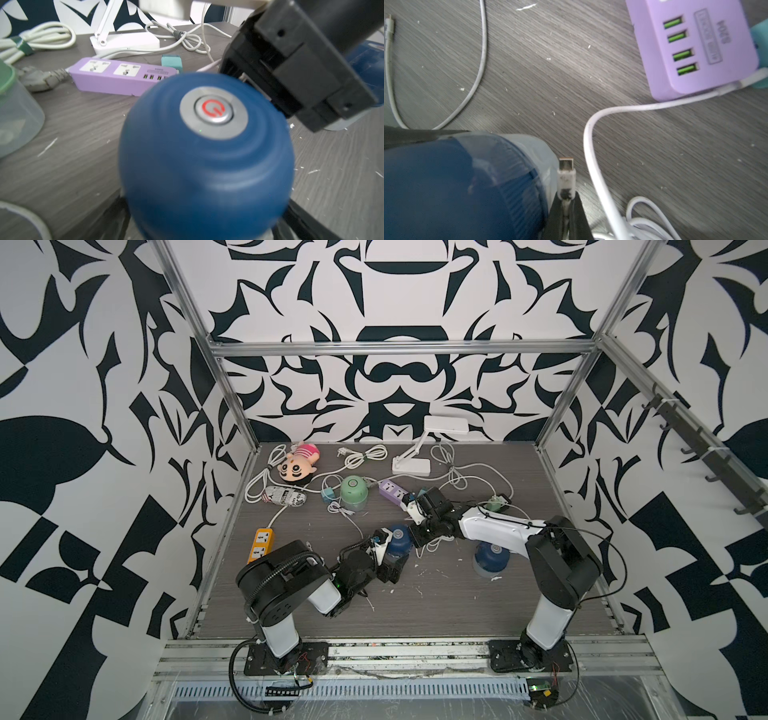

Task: Charge the cordless meat grinders
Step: Pick up the cordless meat grinder at the center of the board.

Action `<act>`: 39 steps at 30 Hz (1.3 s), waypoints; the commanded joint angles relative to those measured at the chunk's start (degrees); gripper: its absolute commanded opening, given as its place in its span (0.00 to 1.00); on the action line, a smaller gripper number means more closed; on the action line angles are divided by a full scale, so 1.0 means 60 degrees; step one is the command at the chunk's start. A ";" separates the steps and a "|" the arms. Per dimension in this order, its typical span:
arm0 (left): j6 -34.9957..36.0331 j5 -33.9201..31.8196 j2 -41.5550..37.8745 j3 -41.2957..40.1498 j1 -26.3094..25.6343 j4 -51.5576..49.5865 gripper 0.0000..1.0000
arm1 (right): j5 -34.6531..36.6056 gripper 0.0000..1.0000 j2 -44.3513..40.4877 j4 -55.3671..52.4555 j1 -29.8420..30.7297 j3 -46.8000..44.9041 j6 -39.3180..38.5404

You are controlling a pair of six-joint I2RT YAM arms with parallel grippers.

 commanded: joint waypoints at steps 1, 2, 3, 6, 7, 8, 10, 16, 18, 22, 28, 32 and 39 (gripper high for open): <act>0.0738 -0.0299 0.0221 0.0308 -0.0027 -0.0073 0.99 | -0.0395 0.00 0.0036 -0.0009 -0.0013 0.0388 -0.0129; 0.0903 -0.0365 0.0287 0.0382 -0.0027 -0.0082 0.99 | -0.0447 0.00 0.0071 -0.0009 -0.0013 0.0401 -0.0120; 0.1031 -0.0415 0.0367 0.0455 -0.0027 -0.0101 0.99 | -0.0461 0.00 0.0106 -0.0023 -0.0013 0.0417 -0.0135; 0.1247 -0.0451 0.0637 0.0713 -0.0027 -0.0304 0.99 | -0.0545 0.00 0.0212 -0.0081 -0.0013 0.0469 -0.0138; 0.1273 -0.0457 0.0737 0.0767 -0.0027 -0.0309 0.99 | -0.0565 0.00 0.0246 -0.0096 -0.0011 0.0491 -0.0147; 0.1284 -0.0481 0.0855 0.0795 -0.0034 -0.0248 0.99 | -0.0598 0.00 0.0258 -0.0097 -0.0013 0.0504 -0.0153; 0.1260 -0.0551 0.1060 0.0824 -0.0027 -0.0068 0.99 | -0.0671 0.00 0.0262 -0.0097 -0.0013 0.0488 -0.0167; 0.1187 -0.0532 0.1516 0.0914 -0.0027 0.0122 0.98 | -0.0806 0.00 0.0286 -0.0111 -0.0013 0.0446 -0.0204; 0.1164 -0.0627 0.1706 0.0943 -0.0027 0.0284 0.97 | -0.0836 0.00 0.0290 -0.0142 -0.0012 0.0434 -0.0240; 0.1134 -0.0776 0.1920 0.0999 -0.0027 0.0560 0.93 | -0.0884 0.00 0.0290 -0.0161 -0.0013 0.0414 -0.0259; 0.1134 -0.0842 0.1958 0.1016 -0.0027 0.0745 0.79 | -0.0893 0.00 0.0182 -0.0250 -0.0013 0.0389 -0.0255; 0.1207 -0.0955 0.1668 0.0942 -0.0027 0.0760 0.70 | -0.0632 0.00 -0.0153 -0.0403 -0.0013 0.0321 -0.0241; 0.1493 -0.1444 -0.0023 0.0818 -0.0027 -0.0599 0.66 | 0.0871 0.00 -0.1449 -0.1631 -0.0013 0.0259 -0.0439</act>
